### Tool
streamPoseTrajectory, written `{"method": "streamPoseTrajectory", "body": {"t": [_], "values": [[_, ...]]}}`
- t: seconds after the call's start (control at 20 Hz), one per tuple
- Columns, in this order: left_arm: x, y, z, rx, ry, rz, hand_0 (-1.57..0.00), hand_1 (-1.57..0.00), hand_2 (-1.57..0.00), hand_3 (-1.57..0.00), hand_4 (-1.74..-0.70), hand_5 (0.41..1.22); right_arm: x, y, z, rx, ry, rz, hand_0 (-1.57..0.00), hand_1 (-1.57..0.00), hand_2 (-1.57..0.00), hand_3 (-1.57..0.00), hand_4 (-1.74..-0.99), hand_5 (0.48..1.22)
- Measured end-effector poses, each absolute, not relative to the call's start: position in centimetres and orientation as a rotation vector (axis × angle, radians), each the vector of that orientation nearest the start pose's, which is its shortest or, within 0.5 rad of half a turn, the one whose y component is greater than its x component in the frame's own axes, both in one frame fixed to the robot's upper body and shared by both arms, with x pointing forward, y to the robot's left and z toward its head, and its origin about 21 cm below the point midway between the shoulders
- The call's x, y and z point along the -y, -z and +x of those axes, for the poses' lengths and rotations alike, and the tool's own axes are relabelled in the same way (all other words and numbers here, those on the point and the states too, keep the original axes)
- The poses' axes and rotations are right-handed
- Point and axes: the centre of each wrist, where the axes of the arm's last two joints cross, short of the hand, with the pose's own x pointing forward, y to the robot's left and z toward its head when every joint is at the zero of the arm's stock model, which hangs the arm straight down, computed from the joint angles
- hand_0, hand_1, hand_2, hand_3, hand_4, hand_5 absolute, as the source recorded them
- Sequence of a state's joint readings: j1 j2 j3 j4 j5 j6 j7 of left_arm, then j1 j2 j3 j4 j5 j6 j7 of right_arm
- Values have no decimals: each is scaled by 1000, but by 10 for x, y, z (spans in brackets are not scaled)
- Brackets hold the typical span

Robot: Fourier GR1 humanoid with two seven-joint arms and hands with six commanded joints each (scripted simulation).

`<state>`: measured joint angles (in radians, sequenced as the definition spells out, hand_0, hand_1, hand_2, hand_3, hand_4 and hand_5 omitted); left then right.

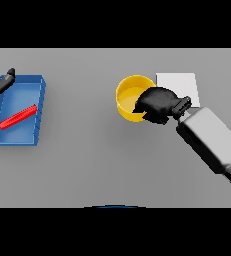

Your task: Pick up the red beaker and tilt it to pour out 1 green nut into yellow bowl. Pick up the yellow bowl and place it on the metallic measuring scale.

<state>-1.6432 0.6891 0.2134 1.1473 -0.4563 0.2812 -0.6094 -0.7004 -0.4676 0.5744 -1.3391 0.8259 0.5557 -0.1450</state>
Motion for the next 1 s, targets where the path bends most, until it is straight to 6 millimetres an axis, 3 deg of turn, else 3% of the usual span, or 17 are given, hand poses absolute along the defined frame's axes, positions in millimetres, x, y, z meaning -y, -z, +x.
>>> {"method": "streamPoseTrajectory", "body": {"t": [0.4,0.75,1.0], "values": [[-342,-107,352,1121,400,591,1,1,1,1,-731,724,192,-130,371,1266,-1906,-660,-1570,-1571,-1537,-1150,-1741,1221],[-345,-108,347,1105,404,592,1,1,1,1,-722,732,235,-112,398,1213,-1776,-752,-1571,-1571,-1519,-1156,-1741,1221],[-346,-109,346,1106,400,597,1,1,1,1,-726,713,259,-94,408,1158,-1712,-760,-1571,-1571,-1451,-1295,-1741,1221]]}}
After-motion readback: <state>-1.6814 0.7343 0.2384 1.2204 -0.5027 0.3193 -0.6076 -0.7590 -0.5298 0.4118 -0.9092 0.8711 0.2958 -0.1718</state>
